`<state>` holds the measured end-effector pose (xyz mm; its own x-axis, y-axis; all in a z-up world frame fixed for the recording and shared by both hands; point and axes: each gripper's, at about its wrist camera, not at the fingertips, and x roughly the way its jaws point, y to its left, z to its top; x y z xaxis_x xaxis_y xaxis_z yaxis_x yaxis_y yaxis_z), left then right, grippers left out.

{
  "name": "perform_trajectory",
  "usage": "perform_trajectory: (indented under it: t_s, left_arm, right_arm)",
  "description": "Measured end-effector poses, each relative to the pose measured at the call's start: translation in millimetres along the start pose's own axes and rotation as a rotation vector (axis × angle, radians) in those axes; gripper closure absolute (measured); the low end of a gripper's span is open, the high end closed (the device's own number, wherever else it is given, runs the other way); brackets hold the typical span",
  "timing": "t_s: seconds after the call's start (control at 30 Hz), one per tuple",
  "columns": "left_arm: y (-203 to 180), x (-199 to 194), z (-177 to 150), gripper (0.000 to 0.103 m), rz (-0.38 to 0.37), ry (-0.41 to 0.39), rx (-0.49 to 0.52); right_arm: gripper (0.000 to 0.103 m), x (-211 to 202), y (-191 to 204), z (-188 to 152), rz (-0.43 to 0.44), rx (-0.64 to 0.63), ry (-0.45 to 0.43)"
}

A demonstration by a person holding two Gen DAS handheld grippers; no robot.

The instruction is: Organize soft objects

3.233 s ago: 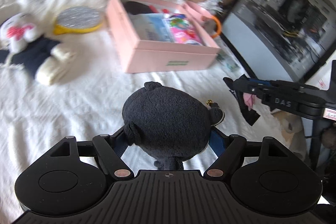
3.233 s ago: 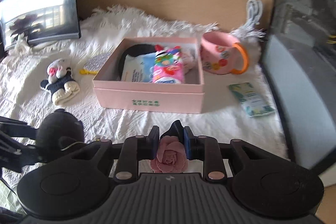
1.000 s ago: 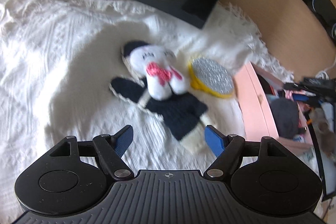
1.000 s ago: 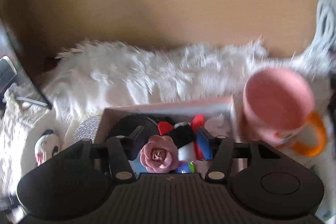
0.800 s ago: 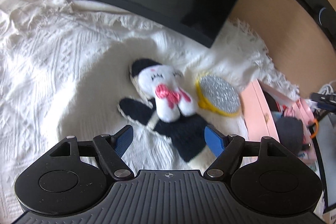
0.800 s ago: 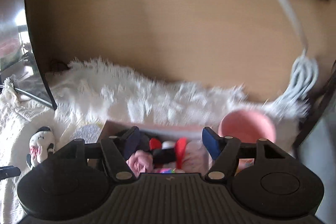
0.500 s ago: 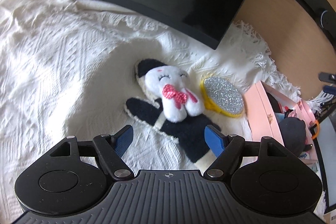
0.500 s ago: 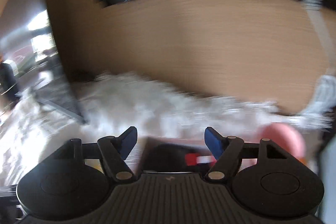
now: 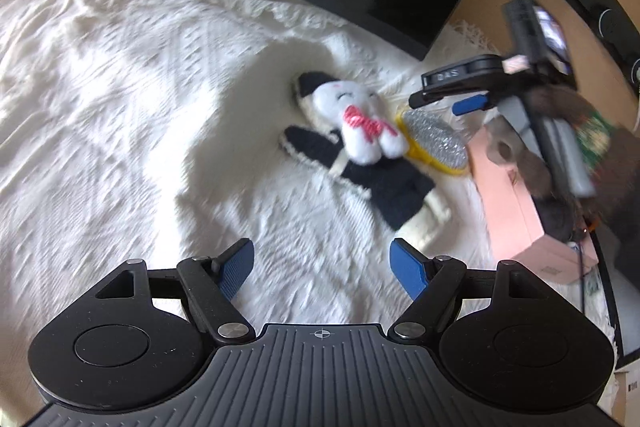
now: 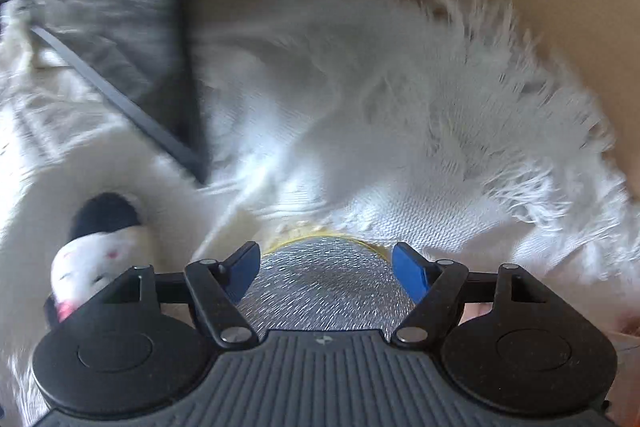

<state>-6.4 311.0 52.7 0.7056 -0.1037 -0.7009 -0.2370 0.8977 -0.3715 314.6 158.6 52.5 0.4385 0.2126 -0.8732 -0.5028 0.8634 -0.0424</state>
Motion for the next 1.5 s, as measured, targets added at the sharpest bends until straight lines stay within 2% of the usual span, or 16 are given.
perform_trajectory:
  t_s: [0.1,0.27,0.33,0.53,0.8,0.87,1.0,1.07,1.27,1.33,1.4,1.47,1.5]
  left_arm:
    - [7.0,-7.7,-6.8,0.023,0.009,0.003,-0.023]
    - [13.1,-8.5,-4.8,0.023,0.035,0.004,-0.035]
    - [11.1,-7.0,-0.6,0.023,0.054,0.004,-0.023]
    - [2.8,-0.6,12.2,0.023,0.063,0.005,0.008]
    - [-4.9,11.6,23.7,0.023,0.038,-0.003,0.018]
    - [-3.6,13.6,28.2,0.023,0.030,-0.018,0.007]
    - [-7.2,24.5,40.0,0.023,-0.003,-0.036,-0.018]
    - [-15.7,35.4,46.5,0.023,-0.024,-0.033,-0.021]
    - [-49.5,81.7,54.0,0.023,-0.027,0.041,-0.048]
    - [-61.6,96.9,55.8,0.023,-0.002,0.060,-0.024]
    - [-73.0,111.0,55.7,0.016,0.065,0.073,0.028]
    - [-86.4,123.1,53.5,0.004,0.120,0.074,0.110]
    - [-93.4,128.3,51.0,0.004,0.137,0.078,0.161]
  right_arm:
    - [0.032,7.5,-9.4,1.7,0.037,0.059,0.021]
    - [0.030,7.5,-7.6,-0.5,0.034,0.063,0.032]
    - [0.029,3.4,-5.0,-4.4,0.074,0.075,0.055]
    - [0.031,-23.6,15.4,-37.0,0.204,0.068,0.082]
    - [0.035,-57.0,37.4,-99.9,0.377,0.042,0.126]
    - [0.035,-66.7,43.6,-118.8,0.338,-0.004,0.086]
    - [0.035,-110.1,47.2,-160.3,0.246,-0.097,-0.069]
    - [0.035,-130.6,42.2,-183.2,0.212,-0.111,-0.113]
    - [0.035,-142.8,30.3,-236.4,0.093,-0.044,-0.099]
    - [0.035,-145.2,24.8,-253.9,0.039,-0.031,-0.098]
    - [0.035,-146.8,18.1,-271.2,-0.009,-0.015,-0.098]
    - [0.035,-147.1,11.4,-284.7,-0.051,0.012,-0.102]
    - [0.035,-147.7,8.3,-291.5,-0.071,0.027,-0.107]
